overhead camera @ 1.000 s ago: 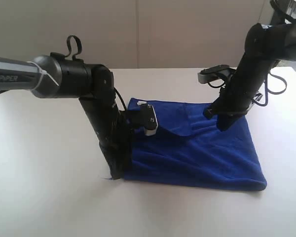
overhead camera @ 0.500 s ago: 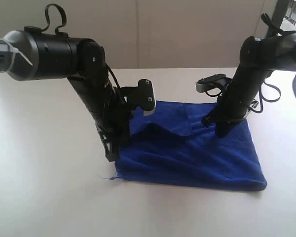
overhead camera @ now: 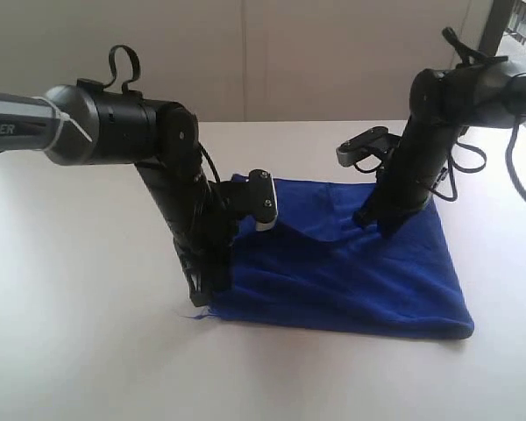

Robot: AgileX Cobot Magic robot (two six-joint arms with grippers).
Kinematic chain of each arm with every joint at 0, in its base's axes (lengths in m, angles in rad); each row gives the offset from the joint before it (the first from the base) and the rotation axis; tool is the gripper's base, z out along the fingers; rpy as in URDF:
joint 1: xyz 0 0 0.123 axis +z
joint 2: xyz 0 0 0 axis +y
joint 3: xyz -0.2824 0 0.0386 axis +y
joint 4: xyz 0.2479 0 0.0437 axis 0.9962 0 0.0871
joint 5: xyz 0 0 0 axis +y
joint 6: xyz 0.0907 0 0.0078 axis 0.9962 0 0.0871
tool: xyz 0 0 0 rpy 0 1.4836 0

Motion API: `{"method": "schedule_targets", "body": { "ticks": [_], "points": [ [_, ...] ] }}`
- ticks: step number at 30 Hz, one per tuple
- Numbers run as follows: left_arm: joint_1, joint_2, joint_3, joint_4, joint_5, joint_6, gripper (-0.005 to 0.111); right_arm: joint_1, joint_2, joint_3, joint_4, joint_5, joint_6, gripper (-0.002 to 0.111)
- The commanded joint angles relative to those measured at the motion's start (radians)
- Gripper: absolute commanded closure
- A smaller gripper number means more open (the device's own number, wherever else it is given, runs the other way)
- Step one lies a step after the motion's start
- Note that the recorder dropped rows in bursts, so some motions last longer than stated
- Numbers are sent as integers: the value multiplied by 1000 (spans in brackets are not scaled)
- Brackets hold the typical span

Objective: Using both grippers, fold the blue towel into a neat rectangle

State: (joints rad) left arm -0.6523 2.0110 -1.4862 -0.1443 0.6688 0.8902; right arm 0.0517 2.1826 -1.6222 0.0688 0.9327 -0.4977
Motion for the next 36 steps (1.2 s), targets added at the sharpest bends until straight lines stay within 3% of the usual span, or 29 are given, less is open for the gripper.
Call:
{"method": "schedule_targets", "body": {
  "ticks": [1,21,27,33,36],
  "points": [
    [3,6,8,-31,16,6,65,11,19,-5,-41,-4,10,108],
    [3,59,8,-42,26,59,68,29,67,-5,-47,-15,29,108],
    [3,59,8,-42,26,59,78,29,80,-5,-47,-9,29,108],
    [3,59,8,-42,33,59,106,29,81,-5,-45,-13,29,108],
    [3,54,8,-42,44,59,107,29,81,-5,-45,-13,29,108]
  ]
}}
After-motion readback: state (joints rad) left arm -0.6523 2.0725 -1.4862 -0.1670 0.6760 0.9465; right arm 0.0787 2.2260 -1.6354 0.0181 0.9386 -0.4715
